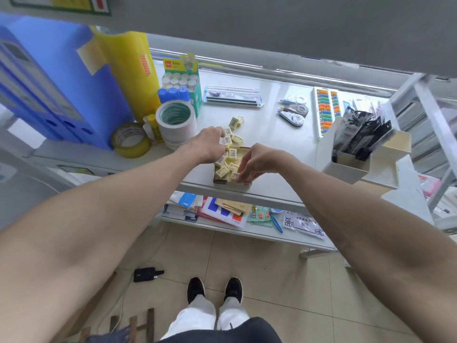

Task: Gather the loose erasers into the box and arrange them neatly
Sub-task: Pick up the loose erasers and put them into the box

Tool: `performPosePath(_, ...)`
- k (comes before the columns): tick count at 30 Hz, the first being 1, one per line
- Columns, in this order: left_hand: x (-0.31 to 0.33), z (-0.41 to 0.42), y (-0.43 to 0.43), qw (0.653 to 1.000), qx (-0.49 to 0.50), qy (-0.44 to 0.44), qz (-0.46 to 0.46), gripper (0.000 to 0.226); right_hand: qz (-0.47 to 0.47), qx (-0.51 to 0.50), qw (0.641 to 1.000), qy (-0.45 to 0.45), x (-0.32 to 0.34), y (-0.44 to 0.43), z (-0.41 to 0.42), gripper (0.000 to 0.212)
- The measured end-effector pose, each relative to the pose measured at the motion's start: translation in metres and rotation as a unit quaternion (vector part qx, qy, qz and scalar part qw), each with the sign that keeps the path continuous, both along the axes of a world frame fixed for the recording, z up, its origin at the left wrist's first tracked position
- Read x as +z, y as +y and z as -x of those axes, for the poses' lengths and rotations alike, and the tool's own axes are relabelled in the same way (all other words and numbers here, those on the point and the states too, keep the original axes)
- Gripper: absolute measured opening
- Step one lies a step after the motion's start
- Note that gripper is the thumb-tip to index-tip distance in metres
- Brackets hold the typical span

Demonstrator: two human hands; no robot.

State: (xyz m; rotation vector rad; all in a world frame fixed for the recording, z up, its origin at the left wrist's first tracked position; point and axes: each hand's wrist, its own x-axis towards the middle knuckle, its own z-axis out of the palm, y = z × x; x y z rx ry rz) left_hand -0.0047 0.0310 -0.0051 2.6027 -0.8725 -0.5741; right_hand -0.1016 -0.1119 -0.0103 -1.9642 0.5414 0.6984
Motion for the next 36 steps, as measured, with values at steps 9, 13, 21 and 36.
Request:
performPosePath(9,0.000,-0.006,-0.004,1.000,0.010,-0.004,-0.005,0.050,0.032,0.004,0.999,-0.022,0.000,-0.001,-0.010,0.028)
performPosePath(13,-0.001,-0.012,-0.008,1.000,0.011,-0.001,-0.008,0.051,0.067,-0.032,0.995,-0.059,0.001,-0.014,-0.019,0.023)
performPosePath(21,-0.006,-0.031,-0.022,0.999,0.027,0.012,-0.012,0.050,0.208,-0.085,0.963,-0.149,-0.018,-0.026,-0.050,0.013)
performPosePath(36,-0.012,-0.032,-0.029,0.998,0.036,0.035,-0.023,0.051,0.237,-0.090,0.948,-0.194,-0.021,-0.029,-0.059,0.026)
